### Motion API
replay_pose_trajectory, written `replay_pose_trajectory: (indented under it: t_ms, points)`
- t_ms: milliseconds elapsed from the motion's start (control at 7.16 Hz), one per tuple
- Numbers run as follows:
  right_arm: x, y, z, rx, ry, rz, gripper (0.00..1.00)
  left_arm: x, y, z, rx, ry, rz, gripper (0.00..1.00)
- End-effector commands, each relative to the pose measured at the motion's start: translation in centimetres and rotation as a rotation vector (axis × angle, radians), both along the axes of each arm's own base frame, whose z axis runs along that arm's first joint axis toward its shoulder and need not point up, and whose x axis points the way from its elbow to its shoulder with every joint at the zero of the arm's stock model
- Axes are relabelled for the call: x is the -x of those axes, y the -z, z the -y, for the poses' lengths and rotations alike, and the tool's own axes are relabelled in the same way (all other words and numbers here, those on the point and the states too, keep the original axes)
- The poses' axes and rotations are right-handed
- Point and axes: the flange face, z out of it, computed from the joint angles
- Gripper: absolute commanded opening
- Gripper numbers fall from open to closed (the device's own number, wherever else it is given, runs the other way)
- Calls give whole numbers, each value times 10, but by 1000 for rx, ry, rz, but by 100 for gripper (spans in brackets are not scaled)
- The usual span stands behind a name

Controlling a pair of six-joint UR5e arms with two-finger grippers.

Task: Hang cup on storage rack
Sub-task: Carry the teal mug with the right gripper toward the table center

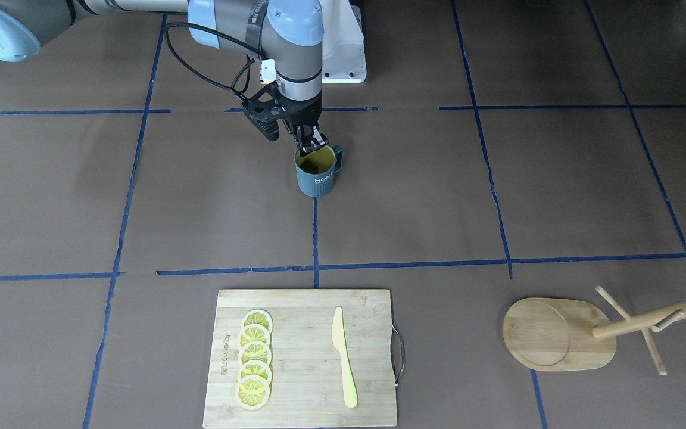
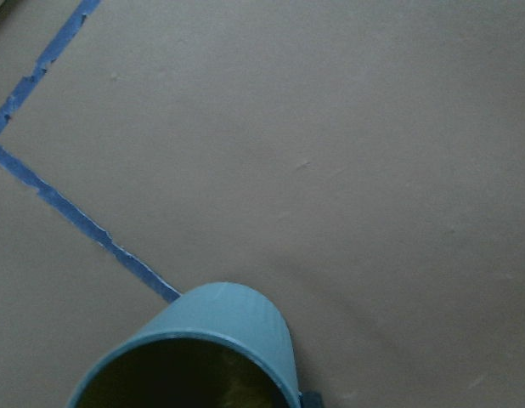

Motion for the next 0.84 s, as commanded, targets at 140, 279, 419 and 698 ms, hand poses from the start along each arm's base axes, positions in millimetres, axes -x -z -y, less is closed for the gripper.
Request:
replay_pose_trajectory:
  t_ms: [140,279,419,698]
  points:
    - [6,-2,3,-1,7,-13,77,0,0,0,0,0,0,100]
    - [5,-1,2,-13,17,-9,100,-1,0,0,0,-1,0,100]
    - [-7,10,3,-62,52,10,100,0,0,0,-1,-1,0,100]
    - [-74,30,26,-174,118,-20,100,-3,10,14,-15,-9,4,100]
